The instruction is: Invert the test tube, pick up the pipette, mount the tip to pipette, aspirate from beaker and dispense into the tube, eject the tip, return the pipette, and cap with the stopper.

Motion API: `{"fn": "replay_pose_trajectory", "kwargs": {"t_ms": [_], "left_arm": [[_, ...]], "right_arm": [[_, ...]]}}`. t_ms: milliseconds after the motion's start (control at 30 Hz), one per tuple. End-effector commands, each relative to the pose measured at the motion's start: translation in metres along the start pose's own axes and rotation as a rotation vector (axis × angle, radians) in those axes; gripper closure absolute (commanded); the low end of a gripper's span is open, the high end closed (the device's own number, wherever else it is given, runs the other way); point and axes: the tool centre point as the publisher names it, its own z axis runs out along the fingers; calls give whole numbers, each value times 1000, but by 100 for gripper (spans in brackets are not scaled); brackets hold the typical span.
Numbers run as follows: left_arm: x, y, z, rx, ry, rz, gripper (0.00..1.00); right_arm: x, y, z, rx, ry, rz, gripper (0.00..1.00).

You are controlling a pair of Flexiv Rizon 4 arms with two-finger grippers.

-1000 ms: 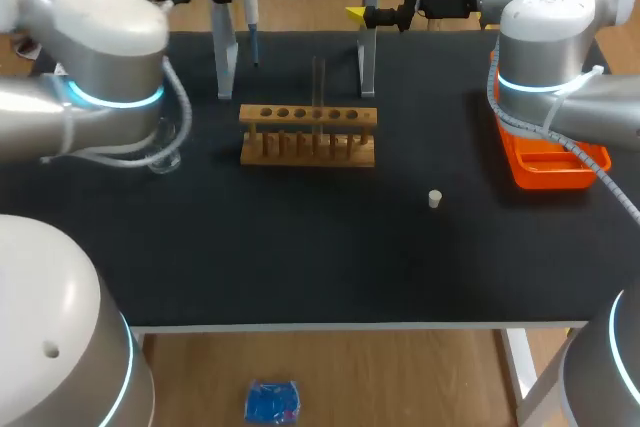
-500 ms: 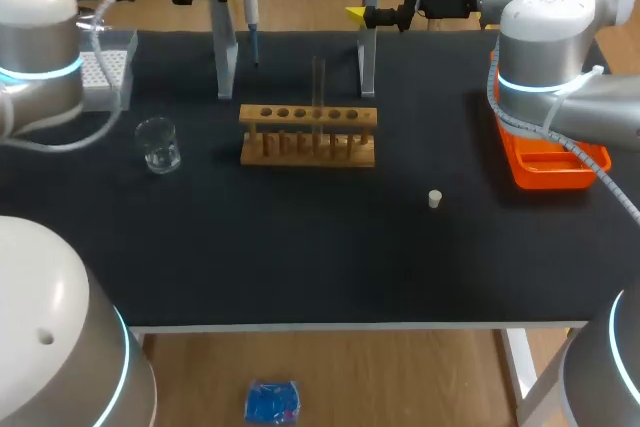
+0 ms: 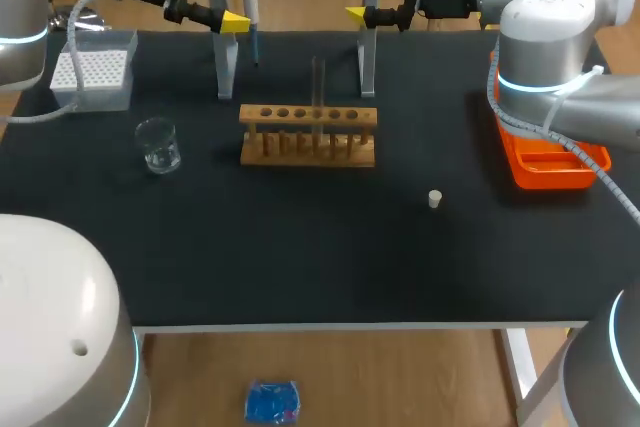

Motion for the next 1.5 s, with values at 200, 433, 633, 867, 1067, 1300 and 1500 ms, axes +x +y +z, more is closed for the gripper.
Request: {"fn": "replay_pose_trajectory", "kwargs": {"t_ms": [200,433,633,867,1067,1300,1500], "left_arm": [[22,24,30,-48,-355,-98,0],[22,35,33,-105,-422,-106,0],[21,48,32,-73,-482,-131,0],[10,65,39,-59,-514,-171,0],[3,74,45,-54,-518,-184,0],[2,70,44,-80,-513,-174,0],[2,70,44,-89,-514,-186,0]], "right_arm": [[0,0,0,1,0,0,0],[0,0,0,1,0,0,0],[0,0,0,1,0,0,0],[0,0,0,1,0,0,0],[0,0,0,1,0,0,0],[0,0,0,1,0,0,0],[0,0,0,1,0,0,0]]}}
